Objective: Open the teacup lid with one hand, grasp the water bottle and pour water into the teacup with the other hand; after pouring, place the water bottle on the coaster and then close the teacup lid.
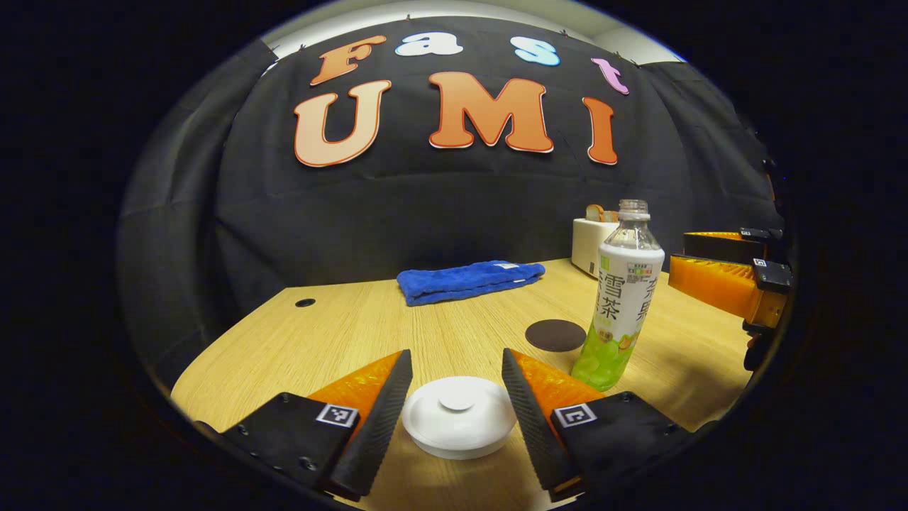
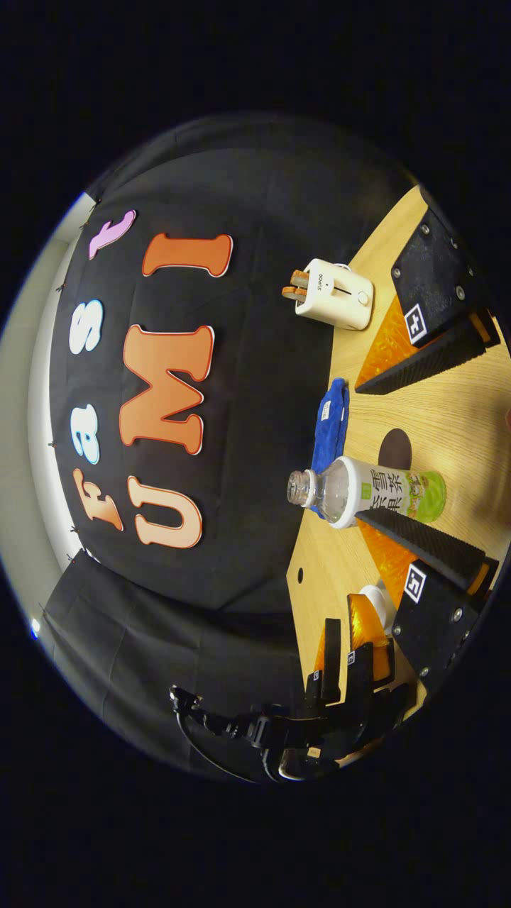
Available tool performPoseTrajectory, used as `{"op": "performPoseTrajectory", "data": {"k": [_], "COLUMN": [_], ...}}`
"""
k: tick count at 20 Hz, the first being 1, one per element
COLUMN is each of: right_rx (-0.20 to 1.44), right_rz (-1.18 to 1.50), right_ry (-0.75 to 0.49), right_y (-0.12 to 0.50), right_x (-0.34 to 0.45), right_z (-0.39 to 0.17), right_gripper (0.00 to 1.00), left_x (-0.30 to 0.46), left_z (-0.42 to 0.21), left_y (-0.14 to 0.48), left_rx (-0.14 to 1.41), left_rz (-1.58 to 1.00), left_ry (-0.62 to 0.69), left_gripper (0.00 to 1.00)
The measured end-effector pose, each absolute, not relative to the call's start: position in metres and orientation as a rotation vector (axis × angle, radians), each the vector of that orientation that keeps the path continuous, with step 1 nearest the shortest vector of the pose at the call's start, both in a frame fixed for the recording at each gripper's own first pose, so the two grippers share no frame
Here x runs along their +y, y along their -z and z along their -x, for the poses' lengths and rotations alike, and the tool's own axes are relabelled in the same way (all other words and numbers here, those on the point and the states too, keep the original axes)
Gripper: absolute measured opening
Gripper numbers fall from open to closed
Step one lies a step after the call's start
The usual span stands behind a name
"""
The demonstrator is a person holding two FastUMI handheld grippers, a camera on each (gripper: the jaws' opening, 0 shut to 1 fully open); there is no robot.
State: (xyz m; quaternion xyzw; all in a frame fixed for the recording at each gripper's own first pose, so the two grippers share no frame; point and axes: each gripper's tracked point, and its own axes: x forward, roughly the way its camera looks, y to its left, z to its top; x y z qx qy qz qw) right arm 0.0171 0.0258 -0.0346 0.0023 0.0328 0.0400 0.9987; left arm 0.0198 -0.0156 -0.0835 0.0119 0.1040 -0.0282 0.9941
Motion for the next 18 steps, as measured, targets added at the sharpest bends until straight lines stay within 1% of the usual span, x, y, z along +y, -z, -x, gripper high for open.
{"op": "performPoseTrajectory", "data": {"k": [1,7,8,10,12,13,14,16,17,18], "right_rx": [0.070,0.085,0.085,0.092,0.101,0.106,0.108,0.112,0.114,0.115], "right_rz": [-0.005,-0.006,-0.004,0.007,0.018,0.021,0.022,0.027,0.029,0.030], "right_ry": [-0.086,-0.114,-0.122,-0.127,-0.129,-0.133,-0.135,-0.136,-0.134,-0.132], "right_y": [0.037,0.044,0.045,0.049,0.053,0.054,0.056,0.058,0.059,0.060], "right_x": [0.028,0.034,0.036,0.039,0.042,0.044,0.045,0.046,0.045,0.045], "right_z": [-0.018,-0.023,-0.024,-0.025,-0.025,-0.025,-0.024,-0.025,-0.025,-0.025], "right_gripper": [0.96,0.96,0.96,0.96,0.96,0.96,0.96,0.96,0.96,0.96], "left_x": [-0.015,-0.015,-0.014,-0.015,-0.016,-0.017,-0.017,-0.017,-0.016,-0.016], "left_z": [-0.020,-0.024,-0.023,-0.023,-0.024,-0.026,-0.026,-0.025,-0.025,-0.027], "left_y": [0.089,0.098,0.099,0.098,0.099,0.098,0.099,0.098,0.097,0.094], "left_rx": [0.230,0.260,0.266,0.259,0.260,0.255,0.258,0.251,0.245,0.238], "left_rz": [-0.037,-0.038,-0.037,-0.038,-0.046,-0.048,-0.051,-0.050,-0.047,-0.044], "left_ry": [0.055,0.052,0.053,0.054,0.055,0.056,0.053,0.053,0.050,0.053], "left_gripper": [0.78,0.77,0.72,0.68,0.68,0.63,0.65,0.56,0.55,0.51]}}
